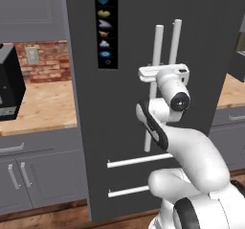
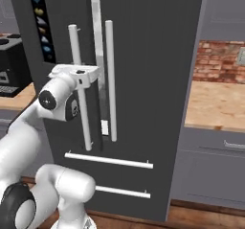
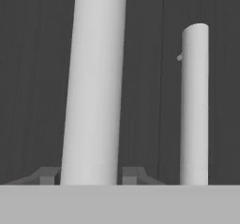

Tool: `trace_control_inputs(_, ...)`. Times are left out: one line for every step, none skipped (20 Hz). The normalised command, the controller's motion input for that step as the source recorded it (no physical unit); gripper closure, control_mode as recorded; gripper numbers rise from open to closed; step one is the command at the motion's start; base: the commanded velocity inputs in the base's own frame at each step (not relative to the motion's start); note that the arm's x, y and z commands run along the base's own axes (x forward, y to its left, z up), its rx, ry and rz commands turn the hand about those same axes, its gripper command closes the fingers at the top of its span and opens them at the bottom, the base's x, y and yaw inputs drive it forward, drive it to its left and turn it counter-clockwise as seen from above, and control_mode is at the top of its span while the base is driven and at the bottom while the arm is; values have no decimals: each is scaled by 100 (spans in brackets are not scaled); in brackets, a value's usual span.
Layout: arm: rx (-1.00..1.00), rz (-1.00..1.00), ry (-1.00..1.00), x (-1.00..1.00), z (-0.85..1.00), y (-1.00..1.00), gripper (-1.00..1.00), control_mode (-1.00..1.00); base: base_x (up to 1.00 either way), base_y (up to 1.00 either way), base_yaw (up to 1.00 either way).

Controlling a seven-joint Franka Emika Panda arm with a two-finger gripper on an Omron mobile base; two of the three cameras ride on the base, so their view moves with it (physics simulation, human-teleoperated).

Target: Gather the tomato and garlic from the fridge and place them on a tray on the dining counter. Then gather the fish and chicken drumstick from the fridge and place them on the other tray.

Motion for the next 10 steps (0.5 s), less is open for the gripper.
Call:
trace_control_inputs(0, -22, 11, -62, 0, 34, 100, -100, 0, 0, 0)
trace_control_inputs(0, -23, 9, -60, 0, 37, 100, -100, 0, 0, 0)
trace_control_inputs(0, -25, 9, -61, 0, 38, 100, -100, 0, 0, 0)
trace_control_inputs(0, -25, 7, -62, 0, 39, 100, -100, 0, 0, 0)
trace_control_inputs(0, -25, 6, -62, 0, 42, 100, -100, 0, 0, 0)
trace_control_inputs(0, -25, 5, -63, 0, 44, 100, -100, 0, 0, 0)
trace_control_inputs(0, -25, 4, -67, 0, 45, 100, -100, 0, 0, 0)
trace_control_inputs(0, -25, 5, -67, 0, 46, 100, -100, 0, 0, 0)
trace_control_inputs(0, -26, 5, -64, 0, 47, 100, -100, 0, 0, 0)
trace_control_inputs(-1, -26, 5, -64, 0, 48, 100, -100, 0, 0, 0)
